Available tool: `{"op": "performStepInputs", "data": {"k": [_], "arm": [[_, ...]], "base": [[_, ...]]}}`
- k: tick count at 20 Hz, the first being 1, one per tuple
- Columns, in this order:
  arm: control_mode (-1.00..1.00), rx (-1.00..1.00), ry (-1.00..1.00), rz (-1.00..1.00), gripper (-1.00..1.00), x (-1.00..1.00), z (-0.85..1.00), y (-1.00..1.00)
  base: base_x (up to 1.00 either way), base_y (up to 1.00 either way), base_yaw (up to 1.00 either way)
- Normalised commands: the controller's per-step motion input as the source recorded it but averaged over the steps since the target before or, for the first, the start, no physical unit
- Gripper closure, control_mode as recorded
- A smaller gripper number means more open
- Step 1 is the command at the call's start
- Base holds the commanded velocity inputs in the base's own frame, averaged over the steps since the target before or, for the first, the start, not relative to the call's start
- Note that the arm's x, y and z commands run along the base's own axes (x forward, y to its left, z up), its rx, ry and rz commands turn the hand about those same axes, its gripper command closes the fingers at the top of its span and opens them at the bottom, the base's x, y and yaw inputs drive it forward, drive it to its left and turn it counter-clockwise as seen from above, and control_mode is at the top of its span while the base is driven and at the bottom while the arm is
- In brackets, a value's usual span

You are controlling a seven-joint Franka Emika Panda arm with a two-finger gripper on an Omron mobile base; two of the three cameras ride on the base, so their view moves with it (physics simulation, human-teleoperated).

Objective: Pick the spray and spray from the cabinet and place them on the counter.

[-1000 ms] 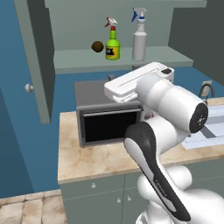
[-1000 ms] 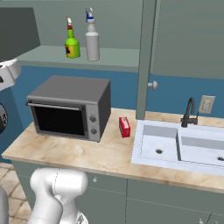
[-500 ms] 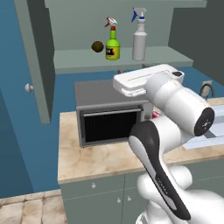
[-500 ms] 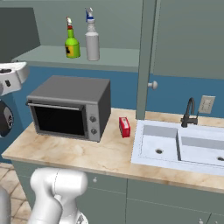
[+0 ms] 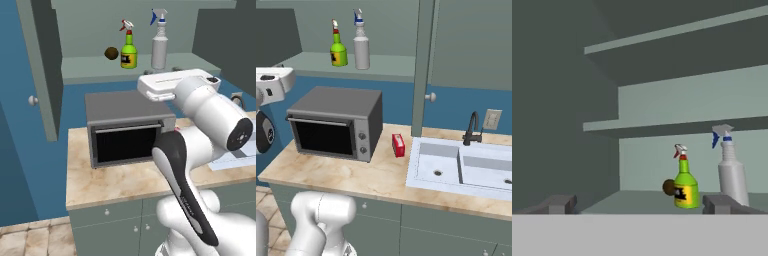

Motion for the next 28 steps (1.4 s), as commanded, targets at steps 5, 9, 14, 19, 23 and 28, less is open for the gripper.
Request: {"op": "performStepInputs", "data": {"k": [5,9,14,19,23,28], "arm": [[-1.00,0.00,0.00,-0.04,-1.00,0.01,0.04,-0.07],[-1.00,0.00,0.00,-0.05,-1.00,0.16,0.00,-0.10],[-1.00,0.00,0.00,-0.05,-1.00,0.25,0.00,-0.11],[-1.00,0.00,0.00,-0.04,-1.00,0.28,0.00,-0.11],[-1.00,0.00,0.00,-0.03,-1.00,0.32,0.00,-0.07],[-1.00,0.00,0.00,-0.02,-1.00,0.33,0.01,-0.03]], "base": [[0.00,0.00,0.00],[0.00,0.00,0.00],[0.00,0.00,0.00],[0.00,0.00,0.00],[0.00,0.00,0.00],[0.00,0.00,0.00]]}}
